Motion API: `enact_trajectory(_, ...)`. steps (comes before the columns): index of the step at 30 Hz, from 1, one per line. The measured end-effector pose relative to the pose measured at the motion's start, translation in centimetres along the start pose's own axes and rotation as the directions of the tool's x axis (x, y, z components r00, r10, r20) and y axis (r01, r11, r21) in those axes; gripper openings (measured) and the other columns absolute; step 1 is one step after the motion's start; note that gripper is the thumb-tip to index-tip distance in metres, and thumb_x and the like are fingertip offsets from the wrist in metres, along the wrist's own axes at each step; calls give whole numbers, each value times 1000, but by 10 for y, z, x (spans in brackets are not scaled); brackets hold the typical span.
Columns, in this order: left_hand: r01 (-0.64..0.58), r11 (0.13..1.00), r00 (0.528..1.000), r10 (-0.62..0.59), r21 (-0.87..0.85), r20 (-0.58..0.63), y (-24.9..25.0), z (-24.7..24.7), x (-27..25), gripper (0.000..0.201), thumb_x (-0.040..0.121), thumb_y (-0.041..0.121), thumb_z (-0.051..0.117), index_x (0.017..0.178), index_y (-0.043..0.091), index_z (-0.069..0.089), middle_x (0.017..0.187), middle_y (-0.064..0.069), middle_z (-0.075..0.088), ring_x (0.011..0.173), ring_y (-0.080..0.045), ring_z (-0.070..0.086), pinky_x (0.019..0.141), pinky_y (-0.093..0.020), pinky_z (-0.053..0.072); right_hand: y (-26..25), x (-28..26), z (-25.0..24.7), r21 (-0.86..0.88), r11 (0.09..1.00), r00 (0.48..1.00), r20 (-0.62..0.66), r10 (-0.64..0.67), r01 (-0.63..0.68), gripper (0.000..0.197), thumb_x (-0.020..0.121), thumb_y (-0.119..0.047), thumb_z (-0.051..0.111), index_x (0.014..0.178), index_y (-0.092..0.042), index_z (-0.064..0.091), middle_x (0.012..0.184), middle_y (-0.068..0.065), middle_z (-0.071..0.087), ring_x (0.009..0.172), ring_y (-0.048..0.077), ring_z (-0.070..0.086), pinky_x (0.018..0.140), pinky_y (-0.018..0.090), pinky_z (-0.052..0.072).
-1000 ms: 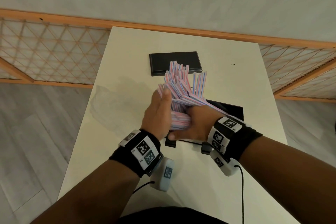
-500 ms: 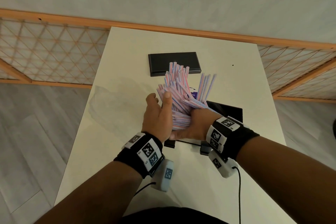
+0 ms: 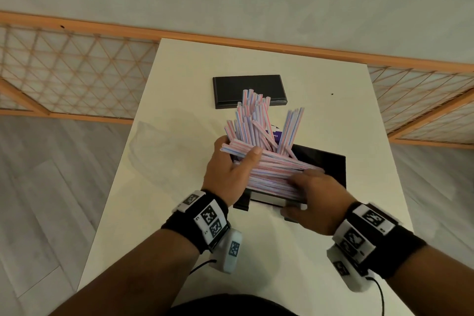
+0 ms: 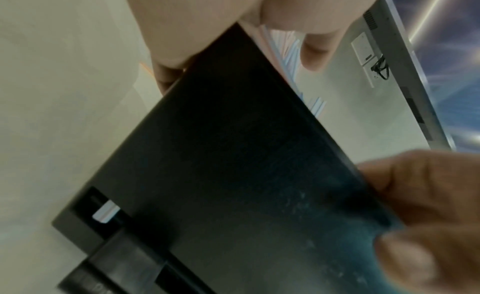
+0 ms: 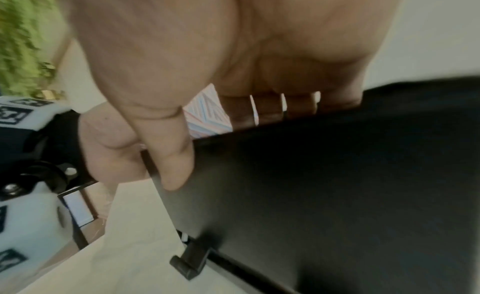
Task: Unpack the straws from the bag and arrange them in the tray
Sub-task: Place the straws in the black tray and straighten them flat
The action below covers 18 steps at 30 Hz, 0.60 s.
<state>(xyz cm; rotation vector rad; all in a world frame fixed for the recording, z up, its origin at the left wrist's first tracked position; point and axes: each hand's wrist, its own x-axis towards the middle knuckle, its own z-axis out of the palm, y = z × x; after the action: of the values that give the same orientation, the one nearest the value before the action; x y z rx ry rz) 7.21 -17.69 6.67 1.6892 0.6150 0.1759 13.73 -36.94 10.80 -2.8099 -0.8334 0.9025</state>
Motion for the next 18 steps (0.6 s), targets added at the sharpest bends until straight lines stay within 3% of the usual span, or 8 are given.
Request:
enact_trajectory(3,14,999,999,-15,-30,-46,2,0,2,63,74,71,59,116,25,53,106,15,70,99,0,65,86,-25,51,3,11,10,8,1000,1000,3,-23,23,72,66,-61,65,129,-29,54,124,-2,58,114,23,56,98,36,47)
enact_trajectory(6,23,997,997,-29,-74,-73,5,1,2,68,69,75,53,114,24,55,103,14,70,97,1,66,88,-28,51,-1,20,11,-4,999,999,30,-33,33,70,69,-57,68,131,-30,51,126,-3,58,115,23,56,99,34,47)
enact_trajectory(9,36,997,997,-40,-69,-62,6,4,0,58,76,73,53,109,24,54,98,14,68,91,4,64,85,-31,50,-5,31,14,-88,996,998,54,34,-29,71,68,-61,68,128,-29,50,125,-3,59,113,24,58,97,36,49)
enact_trajectory(11,42,997,997,-46,-62,-61,6,5,-2,48,83,65,52,107,24,52,97,13,66,89,3,63,84,-32,48,-9,35,16,-42,999,996,88,24,-20,77,65,-62,71,132,-32,48,127,-5,59,110,21,60,94,35,52)
enact_trajectory(14,45,998,997,-47,-39,-66,7,6,-6,39,86,63,51,104,29,49,99,11,65,91,-4,64,84,-34,50,-17,40,12,59,998,988,151,-6,-3,75,63,-56,79,130,-36,50,118,-8,61,91,15,63,78,29,56)
enact_trajectory(18,35,999,997,-37,-24,-68,4,6,-12,22,97,54,54,94,33,46,102,7,62,95,-8,62,84,-33,48,-21,48,15,8,1000,985,174,-7,6,87,44,-69,72,124,-38,53,115,-10,63,106,20,62,89,37,54)
